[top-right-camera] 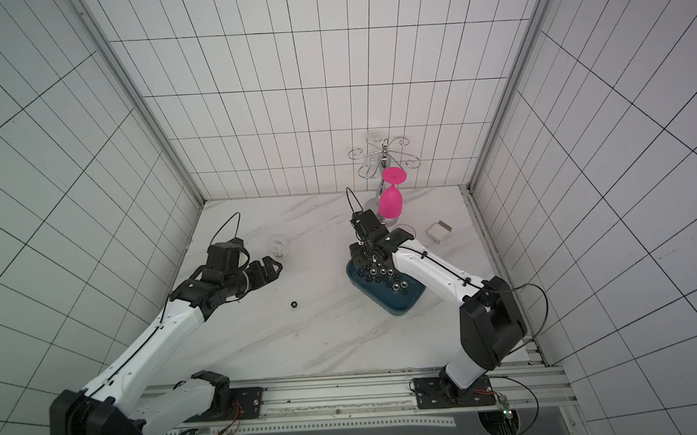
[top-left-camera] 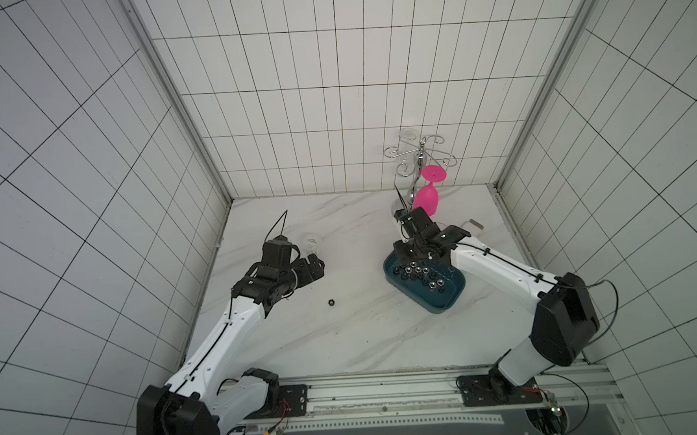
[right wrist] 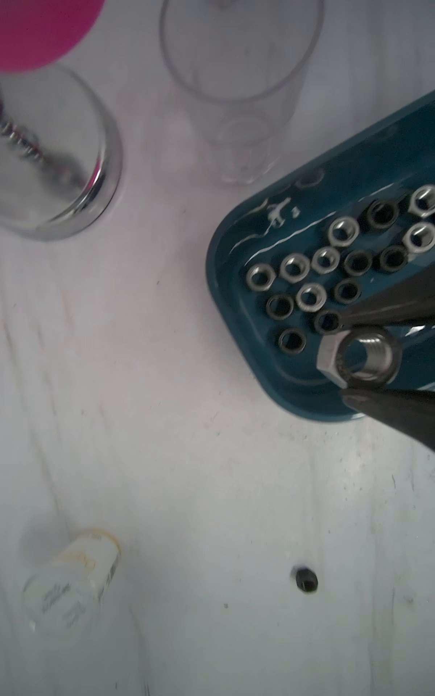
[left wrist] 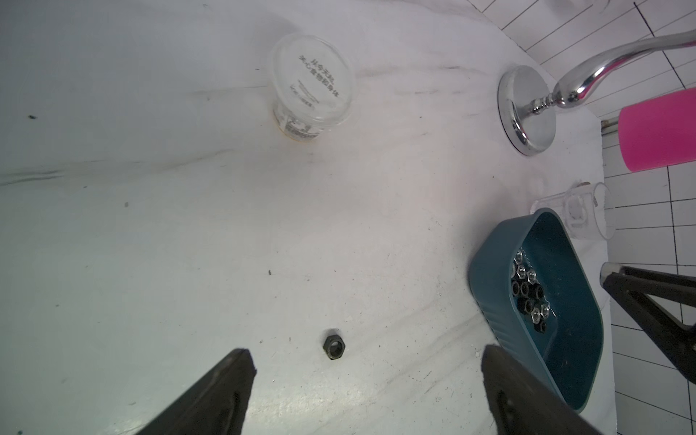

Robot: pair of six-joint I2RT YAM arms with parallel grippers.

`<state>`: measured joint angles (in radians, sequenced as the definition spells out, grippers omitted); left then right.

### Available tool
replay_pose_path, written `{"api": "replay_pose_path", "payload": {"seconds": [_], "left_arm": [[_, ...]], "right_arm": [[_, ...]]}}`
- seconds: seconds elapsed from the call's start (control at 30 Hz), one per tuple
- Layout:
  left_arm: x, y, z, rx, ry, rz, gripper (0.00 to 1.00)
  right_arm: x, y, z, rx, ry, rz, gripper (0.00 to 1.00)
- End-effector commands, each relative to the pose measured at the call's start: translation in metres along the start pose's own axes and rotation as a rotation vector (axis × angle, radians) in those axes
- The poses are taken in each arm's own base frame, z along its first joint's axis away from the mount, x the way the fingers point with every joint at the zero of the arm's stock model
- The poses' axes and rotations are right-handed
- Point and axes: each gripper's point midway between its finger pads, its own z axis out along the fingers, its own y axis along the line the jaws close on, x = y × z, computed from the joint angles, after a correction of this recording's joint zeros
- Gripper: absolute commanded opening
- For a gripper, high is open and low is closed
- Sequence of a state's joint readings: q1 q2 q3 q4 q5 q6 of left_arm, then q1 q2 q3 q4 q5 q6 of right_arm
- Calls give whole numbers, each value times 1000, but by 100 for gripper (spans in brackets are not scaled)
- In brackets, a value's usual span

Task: Put the nuts on the desktop into the storage box
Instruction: Pick up the nut from the center of the board, then place the nut in the storage box.

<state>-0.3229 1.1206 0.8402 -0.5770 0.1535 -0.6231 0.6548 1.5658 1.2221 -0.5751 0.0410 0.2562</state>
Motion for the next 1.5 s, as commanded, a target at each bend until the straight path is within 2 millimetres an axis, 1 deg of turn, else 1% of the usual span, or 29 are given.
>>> {"api": "replay_pose_path", "payload": {"seconds": [0.0,0.07,0.17,0.27,0.33,0.43,0.6,0.77,0.8,0.87,1.0,1.03,1.1,1.13,1.17,1.23,1.27,1.33,1.4,1.47], "left_arm": [[-21,-28,3,55,-79,24,98],[-19,-34,8,68,-71,32,98],[-19,-38,12,75,-67,42,98],[-21,-40,13,75,-71,51,98],[-23,-41,12,76,-73,56,98],[-24,-41,11,70,-79,64,98],[-28,-38,8,53,-96,68,98],[-31,-33,2,45,-105,52,98],[-31,-30,1,49,-103,43,98],[-36,-18,-2,39,-119,15,98],[-46,7,-10,11,-153,-42,98],[-49,13,-13,3,-168,-54,98],[-53,24,-19,-29,-197,-68,98],[-55,31,-22,-55,-213,-74,98],[-56,39,-26,-84,-219,-86,98],[-56,51,-32,-116,-222,-112,98],[-55,58,-34,-131,-219,-127,98],[-52,69,-40,-159,-216,-151,98],[-49,78,-45,-183,-215,-172,98],[-46,84,-50,-197,-215,-184,98]], "right_arm": [[35,-45,3,87,104,90,18],[49,-66,7,119,137,128,18],[64,-86,12,162,175,165,17],[75,-101,18,190,214,208,17],[81,-107,22,203,230,224,18],[86,-112,27,213,248,232,22],[90,-119,35,230,263,236,29],[87,-122,36,238,260,226,37],[86,-123,34,243,255,225,38],[82,-123,29,243,235,225,39],[68,-114,13,209,182,219,40],[63,-107,7,187,158,209,40],[51,-87,-5,136,102,165,42],[45,-73,-12,111,73,134,43],[38,-56,-18,76,45,95,45],[28,-16,-25,-5,-1,8,47],[26,10,-27,-60,-11,-42,49],[24,54,-26,-154,-15,-119,52],[30,101,-20,-251,6,-213,55],[39,134,-10,-303,27,-292,57]]}}
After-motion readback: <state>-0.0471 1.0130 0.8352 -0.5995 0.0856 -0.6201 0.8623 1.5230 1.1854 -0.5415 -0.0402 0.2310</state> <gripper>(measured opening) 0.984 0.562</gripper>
